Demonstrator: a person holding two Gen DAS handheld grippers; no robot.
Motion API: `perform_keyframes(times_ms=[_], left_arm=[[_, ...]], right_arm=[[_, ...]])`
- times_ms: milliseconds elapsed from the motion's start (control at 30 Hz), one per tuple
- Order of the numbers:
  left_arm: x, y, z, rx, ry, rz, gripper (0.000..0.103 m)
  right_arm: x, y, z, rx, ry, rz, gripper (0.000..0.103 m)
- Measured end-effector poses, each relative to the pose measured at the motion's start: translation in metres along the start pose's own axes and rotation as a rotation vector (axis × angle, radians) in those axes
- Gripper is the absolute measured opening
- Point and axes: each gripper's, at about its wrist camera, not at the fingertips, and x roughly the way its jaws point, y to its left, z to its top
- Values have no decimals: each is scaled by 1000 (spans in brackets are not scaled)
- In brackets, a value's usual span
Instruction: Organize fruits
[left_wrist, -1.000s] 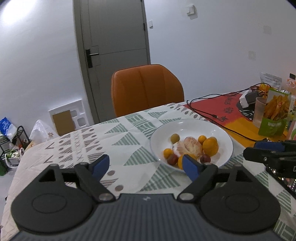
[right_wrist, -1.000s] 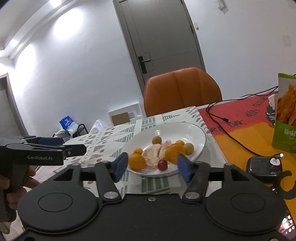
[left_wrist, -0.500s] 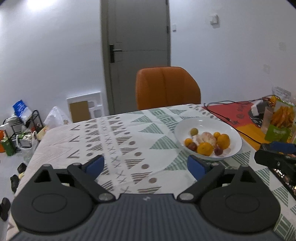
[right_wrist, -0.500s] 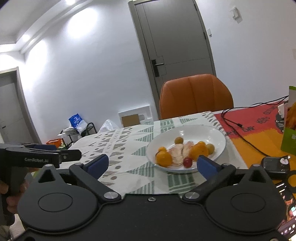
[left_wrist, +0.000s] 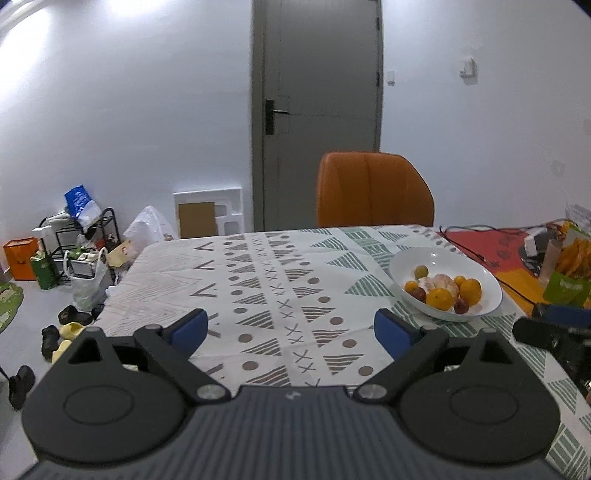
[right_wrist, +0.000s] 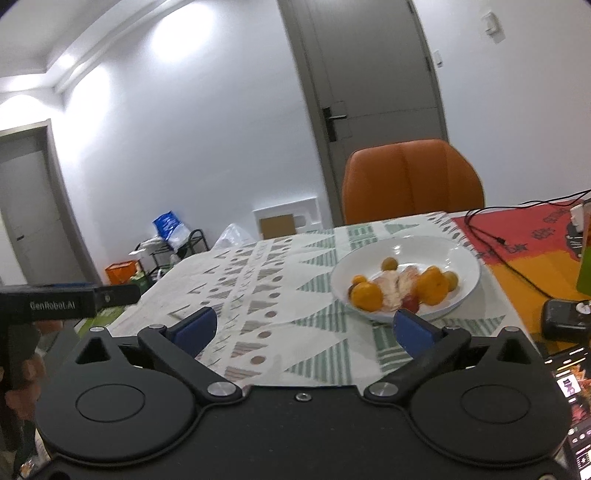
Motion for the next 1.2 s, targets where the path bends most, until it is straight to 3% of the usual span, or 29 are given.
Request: perform_keyframes(times_ms=[200,367,1200], left_arm=[[-17,13,-9,-43,-13,54,101],[-25,19,-15,-8,-7,89,101],[-38,31,-25,-17,22,101,101]], right_arm=[[-3,16,-3,-60,17,18,103],[-12,24,-2,-68,14,43,103],[-25,28,-7,-74,-5,58,103]])
